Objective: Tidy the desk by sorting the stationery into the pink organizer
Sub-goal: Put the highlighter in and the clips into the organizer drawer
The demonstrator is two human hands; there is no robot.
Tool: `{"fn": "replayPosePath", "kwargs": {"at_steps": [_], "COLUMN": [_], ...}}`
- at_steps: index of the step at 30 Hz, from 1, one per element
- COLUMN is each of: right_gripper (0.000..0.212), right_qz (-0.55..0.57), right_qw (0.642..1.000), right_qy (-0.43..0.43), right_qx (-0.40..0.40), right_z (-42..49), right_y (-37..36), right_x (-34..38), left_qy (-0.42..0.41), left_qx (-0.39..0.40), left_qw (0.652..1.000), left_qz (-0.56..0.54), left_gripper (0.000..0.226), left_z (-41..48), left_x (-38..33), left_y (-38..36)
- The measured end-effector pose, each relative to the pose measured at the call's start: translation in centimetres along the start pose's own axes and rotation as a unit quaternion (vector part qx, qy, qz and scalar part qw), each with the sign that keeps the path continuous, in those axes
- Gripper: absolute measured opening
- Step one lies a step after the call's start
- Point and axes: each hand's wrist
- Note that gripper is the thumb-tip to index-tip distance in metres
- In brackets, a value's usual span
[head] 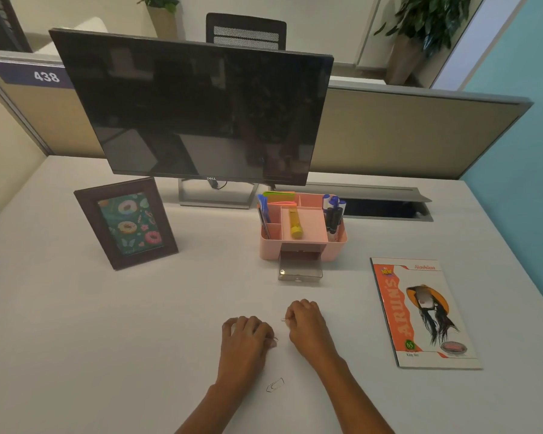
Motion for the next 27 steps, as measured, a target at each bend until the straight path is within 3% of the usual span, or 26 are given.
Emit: {"fn": "replayPosePath", "kwargs": {"at_steps": [5, 10, 17, 23, 27], "right_gripper": [0.01, 0.01, 0.013, 0.017, 0.022], "right_qz": [0.056, 0.078, 0.129, 0.234, 0.294], "right_qw": [0.987, 0.971, 0.961, 0.96, 0.942], "right_qy": [0.031, 0.042, 0.039, 0.021, -0.019], "right_qx": [-0.149, -0.221, -0.241, -0.15, -0.161], "right_z": [1.9, 4.4, 3.7, -0.1, -1.0], "right_y": [1.9, 3.8, 2.4, -0.9, -1.6], "right_x": [1.3, 2.6, 2.3, 1.8, 2.0], "left_qy": [0.003, 0.002, 0.022, 0.077, 0.09], "left_qx": [0.014, 0.015, -0.009, -0.058, -0.054], "left_qw": [1.0, 1.0, 0.997, 0.976, 0.966], "left_qz": [-0.001, -0.013, -0.078, -0.197, -0.236], "left_gripper": [0.022, 0.02, 0.02, 0.014, 0.013], "left_z": [0.5, 0.8, 1.9, 3.6, 4.1], "left_x": [-0.3, -0.4, -0.4, -1.5, -2.1], "left_y": [0.2, 0.3, 1.1, 2.5, 2.5]}}
Point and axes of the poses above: each hand's wrist, its own z-axis towards the middle knuckle, its own y-axis out of the back of the hand, x = y × z, and after that the axes turned 14 degrees about z, right-handed
